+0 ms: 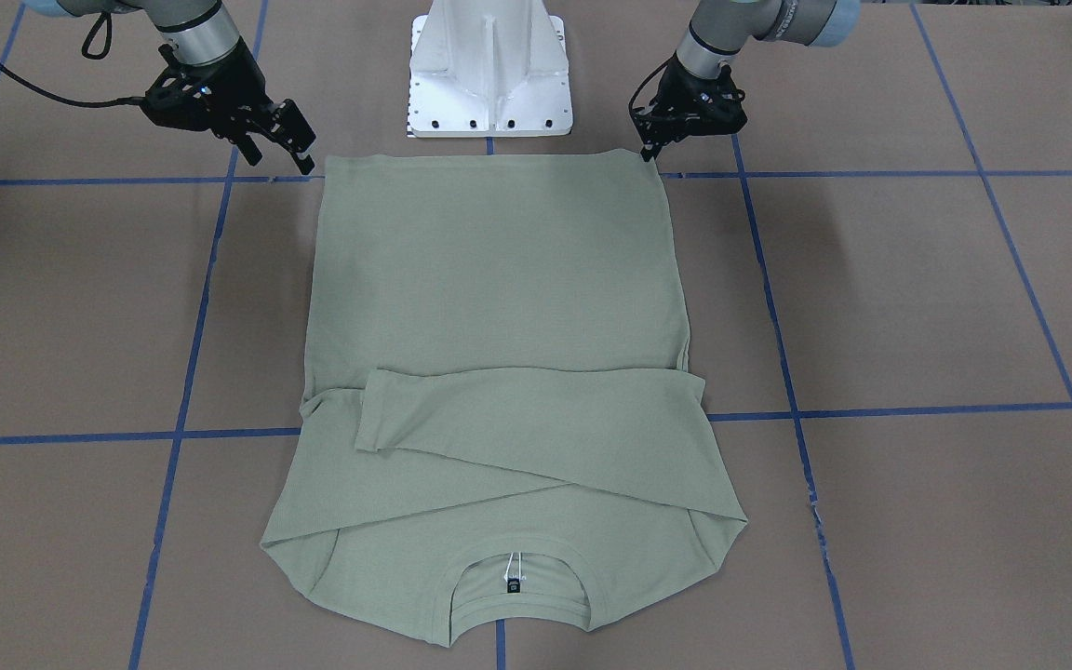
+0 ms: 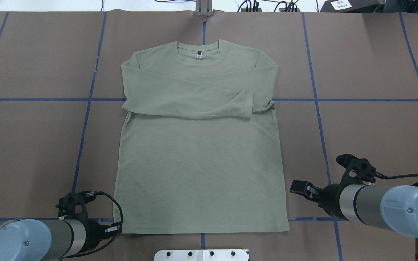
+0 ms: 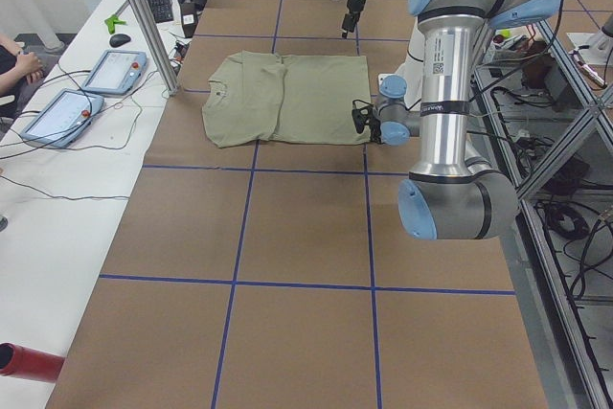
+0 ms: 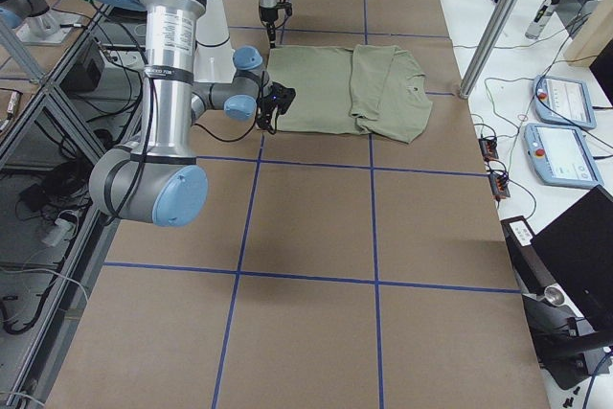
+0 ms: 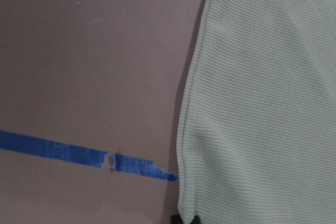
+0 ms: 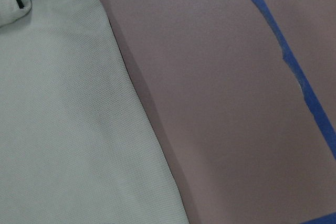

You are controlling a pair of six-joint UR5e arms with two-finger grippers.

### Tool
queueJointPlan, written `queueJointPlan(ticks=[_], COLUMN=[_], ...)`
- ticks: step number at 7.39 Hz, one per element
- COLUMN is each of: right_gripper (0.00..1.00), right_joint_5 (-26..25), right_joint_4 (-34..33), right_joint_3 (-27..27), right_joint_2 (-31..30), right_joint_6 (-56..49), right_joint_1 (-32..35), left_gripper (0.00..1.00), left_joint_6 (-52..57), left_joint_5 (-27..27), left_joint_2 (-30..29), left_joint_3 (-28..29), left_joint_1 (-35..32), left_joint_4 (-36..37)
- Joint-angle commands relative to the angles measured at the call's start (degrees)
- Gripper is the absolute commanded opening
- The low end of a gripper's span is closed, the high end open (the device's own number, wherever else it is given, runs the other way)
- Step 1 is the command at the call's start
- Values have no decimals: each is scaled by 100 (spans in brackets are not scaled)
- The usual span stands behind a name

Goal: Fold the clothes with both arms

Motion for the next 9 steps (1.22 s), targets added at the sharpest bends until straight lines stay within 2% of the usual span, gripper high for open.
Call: queueJointPlan(ticks=[1, 2, 4, 6, 7, 9], right_gripper=[99, 98, 97, 100, 98, 92], right_joint_5=[0, -9, -533, -981, -1054, -1334], right_joint_4=[-26, -253, -746, -747, -756, -765], right_joint_3=[0, 9, -9, -113, -349, -553], right_joint_2=[-2, 16, 156, 374, 681, 825], right_joint_6=[353, 834, 1453, 1603, 1813, 1823], right_joint_1=[-8, -52, -419, -928, -1027, -1308], left_gripper=[0, 0, 0, 0, 0, 0], left_joint_6=[0, 0, 0, 0, 0, -8], left_joint_5=[-39, -39, -48, -39, -48, -30], left_joint_2=[-54, -54, -106, -98, -98, -98], left_joint_3=[-293, -522, -725, -761, -770, -770], left_joint_1=[-70, -96, -412, -544, -562, -563], left_joint_4=[0, 0, -9, -9, -9, -9])
